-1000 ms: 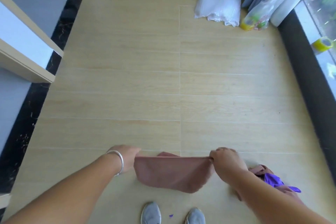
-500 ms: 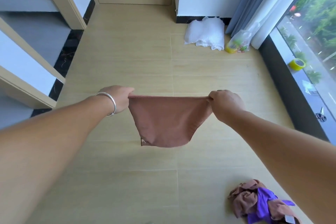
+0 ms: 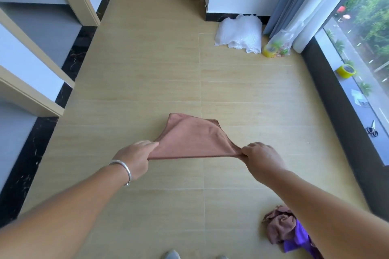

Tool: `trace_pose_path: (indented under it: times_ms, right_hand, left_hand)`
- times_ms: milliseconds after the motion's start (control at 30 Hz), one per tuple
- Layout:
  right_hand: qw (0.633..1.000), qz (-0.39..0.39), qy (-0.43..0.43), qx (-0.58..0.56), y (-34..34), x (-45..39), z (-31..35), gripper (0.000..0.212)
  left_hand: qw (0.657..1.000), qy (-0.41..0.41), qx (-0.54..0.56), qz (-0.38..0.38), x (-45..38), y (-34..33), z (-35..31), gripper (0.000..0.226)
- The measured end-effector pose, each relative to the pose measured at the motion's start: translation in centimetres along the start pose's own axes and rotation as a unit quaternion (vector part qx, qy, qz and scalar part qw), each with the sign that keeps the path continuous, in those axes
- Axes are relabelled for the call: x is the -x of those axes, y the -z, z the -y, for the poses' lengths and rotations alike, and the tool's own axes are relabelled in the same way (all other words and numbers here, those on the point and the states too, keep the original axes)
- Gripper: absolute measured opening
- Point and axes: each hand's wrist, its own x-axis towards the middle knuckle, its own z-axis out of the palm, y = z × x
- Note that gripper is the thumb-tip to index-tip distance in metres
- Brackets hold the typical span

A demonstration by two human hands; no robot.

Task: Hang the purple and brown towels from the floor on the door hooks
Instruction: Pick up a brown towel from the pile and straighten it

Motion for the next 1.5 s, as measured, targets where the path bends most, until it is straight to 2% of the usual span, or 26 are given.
trace_pose_path:
  times_ms: [200,467,567,700,833,967,1100,1233,1333,1433,1500]
  right_hand:
    - [0.997,0.071,-0.012,-0.001,-10.4,4.8,0.2,0.03]
    - [0.986,0.165,-0.006,0.007,-23.1,9.6,0.8,0.03]
    - [0.982,0.186,-0.016,-0.004,-27.1,10.0,0.5,0.031]
    - [0.976,0.217,-0.022,-0.012,-30.9,8.9,-0.2,0.032]
    - [0.975,0.211,-0.052,-0.043,-33.0,4.6,-1.3,0.023]
    - [0.981,0.161,-0.088,-0.065,-34.5,-2.7,-2.9,0.021]
    - [0.99,0.103,-0.093,-0.038,-36.9,-11.6,-4.2,0.023]
    - [0.993,0.025,-0.111,-0.021,-40.7,-20.0,-5.2,0.021]
    - [0.99,-0.035,-0.13,-0.031,-44.9,-23.5,-5.4,0.02]
    - [0.99,-0.035,-0.128,-0.054,-49.2,-23.2,-4.8,0.032]
    - [0.996,-0.003,-0.075,-0.047,-51.6,-20.9,-4.3,0.041]
  left_hand:
    - [0.996,-0.008,0.024,0.084,4.1,-11.4,0.6,0.073]
    - [0.982,0.006,0.032,0.185,7.0,-24.9,2.1,0.065]
    - [0.976,0.014,0.038,0.214,7.2,-28.7,2.4,0.055]
    - [0.964,0.062,0.059,0.25,6.4,-31.8,2.4,0.029]
    - [0.962,0.132,0.138,0.193,2.5,-33.1,3.2,0.029]
    - [0.95,0.176,0.24,0.098,-4.4,-33.4,5.4,0.018]
    - [0.954,0.17,0.245,0.005,-12.9,-34.8,8.2,0.017]
    - [0.964,0.159,0.214,-0.025,-22.0,-37.9,10.7,0.019]
    - [0.961,0.159,0.211,-0.079,-27.3,-41.4,11.5,0.004]
    - [0.967,0.137,0.155,-0.147,-27.9,-45.2,11.1,0.034]
    - [0.984,0.057,0.095,-0.143,-25.8,-47.8,9.8,0.05]
